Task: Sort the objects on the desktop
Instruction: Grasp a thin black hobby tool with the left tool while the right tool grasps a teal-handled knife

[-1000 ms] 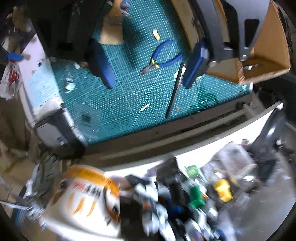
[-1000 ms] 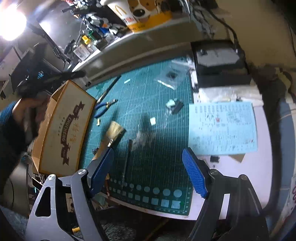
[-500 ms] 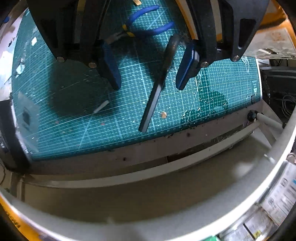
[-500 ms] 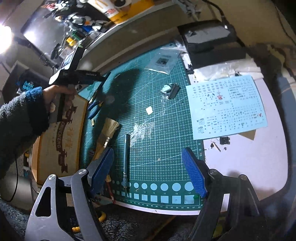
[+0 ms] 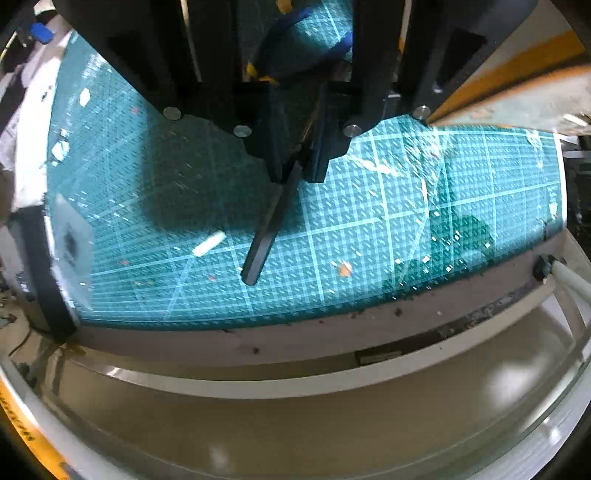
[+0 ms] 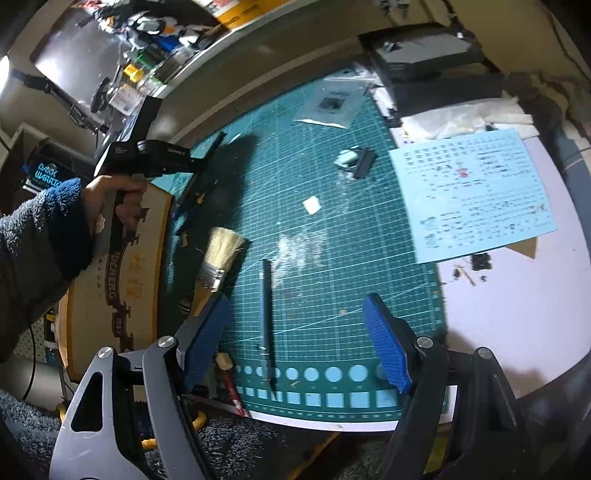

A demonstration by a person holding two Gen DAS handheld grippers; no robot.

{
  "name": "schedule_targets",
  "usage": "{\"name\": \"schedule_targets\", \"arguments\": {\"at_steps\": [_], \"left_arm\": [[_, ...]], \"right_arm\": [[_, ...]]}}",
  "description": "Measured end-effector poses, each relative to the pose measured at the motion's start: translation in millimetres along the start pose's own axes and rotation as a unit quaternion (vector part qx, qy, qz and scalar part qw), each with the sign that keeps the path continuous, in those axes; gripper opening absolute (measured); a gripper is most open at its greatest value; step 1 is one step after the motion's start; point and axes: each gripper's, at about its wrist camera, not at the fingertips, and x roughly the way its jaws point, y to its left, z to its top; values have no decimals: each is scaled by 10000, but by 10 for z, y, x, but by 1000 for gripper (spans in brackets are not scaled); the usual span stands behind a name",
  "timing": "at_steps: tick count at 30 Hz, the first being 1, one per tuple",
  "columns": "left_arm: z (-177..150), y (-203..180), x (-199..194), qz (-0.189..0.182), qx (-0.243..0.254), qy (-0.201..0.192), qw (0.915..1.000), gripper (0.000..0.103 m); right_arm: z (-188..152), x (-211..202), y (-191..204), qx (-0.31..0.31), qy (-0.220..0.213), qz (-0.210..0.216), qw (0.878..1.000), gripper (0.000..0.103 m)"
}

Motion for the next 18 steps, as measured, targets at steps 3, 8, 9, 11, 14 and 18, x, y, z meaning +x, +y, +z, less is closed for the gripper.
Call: {"name": "schedule_targets", "arguments": {"at_steps": [3, 8, 9, 11, 14, 18], "left_arm": [[-128, -53, -143, -145, 38, -73, 9999, 14], [-391, -128, -557, -605, -70, -336, 9976, 9], [-437, -146, -645, -701, -81, -388, 9968, 9], [-499, -202, -813, -853, -43, -492, 9951, 8], [-510, -304, -940, -898, -5, -576, 9943, 8], [-673, -306, -1058, -1033, -72, -651, 9925, 8]], "right_arm": [[-19, 25, 53, -20, 5, 0, 10000, 73], [-62, 95, 99, -105, 74, -30, 9999, 73], [-74, 129, 112, -145, 124, -31, 9998, 73], [-97, 216, 166, -285, 204, -5, 9994, 72], [-120, 345, 260, -580, 273, -46, 9979, 62], [-163, 612, 441, -1310, 375, -430, 9897, 47]]}}
